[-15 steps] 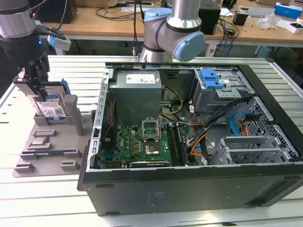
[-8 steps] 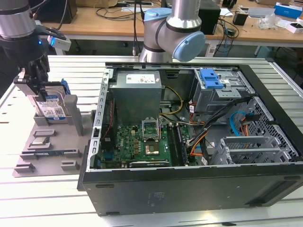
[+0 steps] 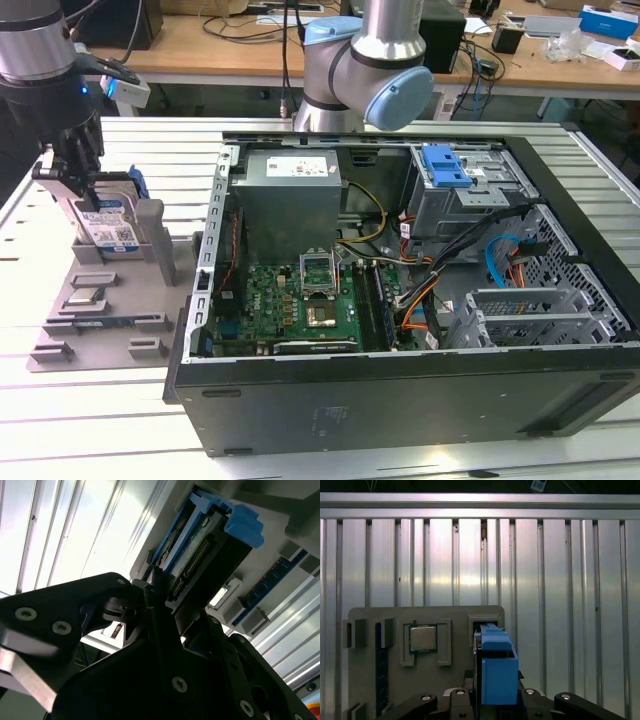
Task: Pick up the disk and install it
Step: 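Pick up the disk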
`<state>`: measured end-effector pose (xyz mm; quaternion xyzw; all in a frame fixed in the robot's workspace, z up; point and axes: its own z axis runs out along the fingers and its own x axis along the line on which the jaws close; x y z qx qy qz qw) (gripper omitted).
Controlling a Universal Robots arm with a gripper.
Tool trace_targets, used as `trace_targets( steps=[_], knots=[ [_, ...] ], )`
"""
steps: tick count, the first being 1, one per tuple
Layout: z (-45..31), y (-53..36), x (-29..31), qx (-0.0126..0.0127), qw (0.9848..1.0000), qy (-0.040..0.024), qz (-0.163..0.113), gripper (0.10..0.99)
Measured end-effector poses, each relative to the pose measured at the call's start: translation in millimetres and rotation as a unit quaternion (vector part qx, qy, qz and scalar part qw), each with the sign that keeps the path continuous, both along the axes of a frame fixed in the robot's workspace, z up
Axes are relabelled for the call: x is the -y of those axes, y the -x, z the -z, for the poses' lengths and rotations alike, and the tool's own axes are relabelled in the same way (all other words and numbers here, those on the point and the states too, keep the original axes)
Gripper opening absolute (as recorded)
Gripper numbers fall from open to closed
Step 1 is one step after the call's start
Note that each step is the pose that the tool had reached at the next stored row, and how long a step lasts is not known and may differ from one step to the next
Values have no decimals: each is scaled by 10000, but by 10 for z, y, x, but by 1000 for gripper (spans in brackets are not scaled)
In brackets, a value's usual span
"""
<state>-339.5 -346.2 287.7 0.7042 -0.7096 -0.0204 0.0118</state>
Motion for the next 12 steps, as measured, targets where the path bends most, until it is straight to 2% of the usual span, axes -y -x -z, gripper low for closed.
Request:
trace_targets(
  steps=[9,12],
  knots=[
    [1,0,0,1,10000,-1,0,365],
    [-59,-4,-2,0,10000,0,0,365]
  ],
)
